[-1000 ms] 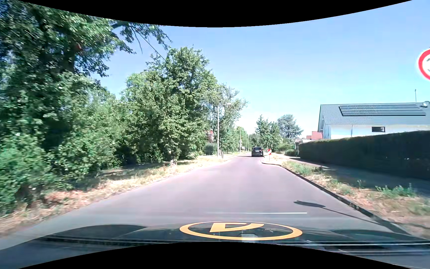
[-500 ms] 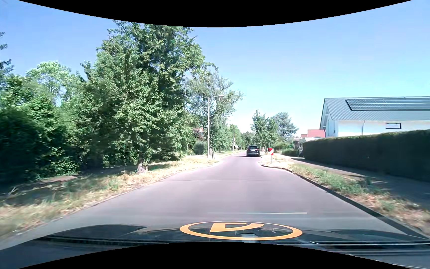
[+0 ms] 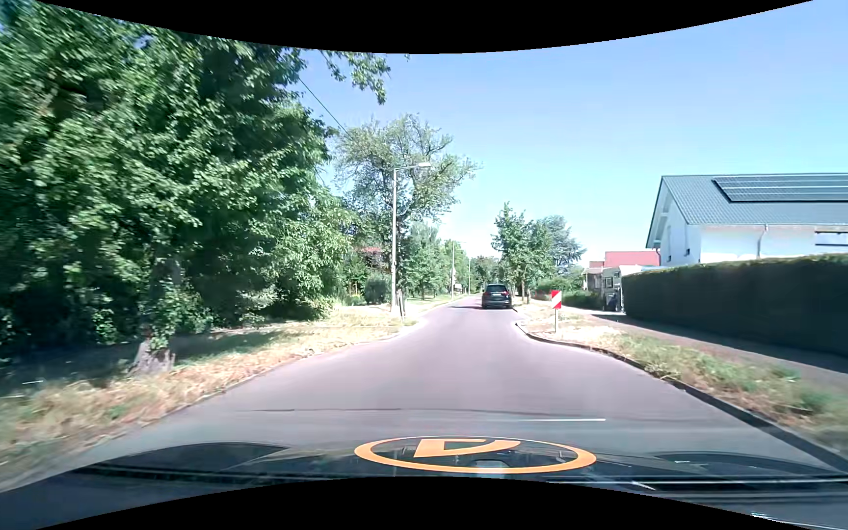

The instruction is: Follow the waypoints while adhering to traffic rules and regulations

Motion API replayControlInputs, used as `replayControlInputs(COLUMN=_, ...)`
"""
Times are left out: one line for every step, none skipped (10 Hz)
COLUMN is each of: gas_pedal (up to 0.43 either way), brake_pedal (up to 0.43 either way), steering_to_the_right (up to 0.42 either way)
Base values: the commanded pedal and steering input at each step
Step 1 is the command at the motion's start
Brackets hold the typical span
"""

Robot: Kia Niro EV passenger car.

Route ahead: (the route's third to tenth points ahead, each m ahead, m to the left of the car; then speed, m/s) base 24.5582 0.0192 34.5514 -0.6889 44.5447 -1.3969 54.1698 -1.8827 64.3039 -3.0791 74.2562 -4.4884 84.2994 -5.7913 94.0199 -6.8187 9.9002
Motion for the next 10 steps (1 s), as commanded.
replayControlInputs(gas_pedal=0.209, brake_pedal=0.000, steering_to_the_right=0.016)
replayControlInputs(gas_pedal=0.209, brake_pedal=0.000, steering_to_the_right=0.016)
replayControlInputs(gas_pedal=0.209, brake_pedal=0.000, steering_to_the_right=0.016)
replayControlInputs(gas_pedal=0.209, brake_pedal=0.000, steering_to_the_right=0.016)
replayControlInputs(gas_pedal=0.209, brake_pedal=0.000, steering_to_the_right=0.015)
replayControlInputs(gas_pedal=0.209, brake_pedal=0.000, steering_to_the_right=0.015)
replayControlInputs(gas_pedal=0.209, brake_pedal=0.000, steering_to_the_right=0.012)
replayControlInputs(gas_pedal=0.209, brake_pedal=0.000, steering_to_the_right=0.008)
replayControlInputs(gas_pedal=0.209, brake_pedal=0.000, steering_to_the_right=0.005)
replayControlInputs(gas_pedal=0.209, brake_pedal=0.000, steering_to_the_right=0.001)
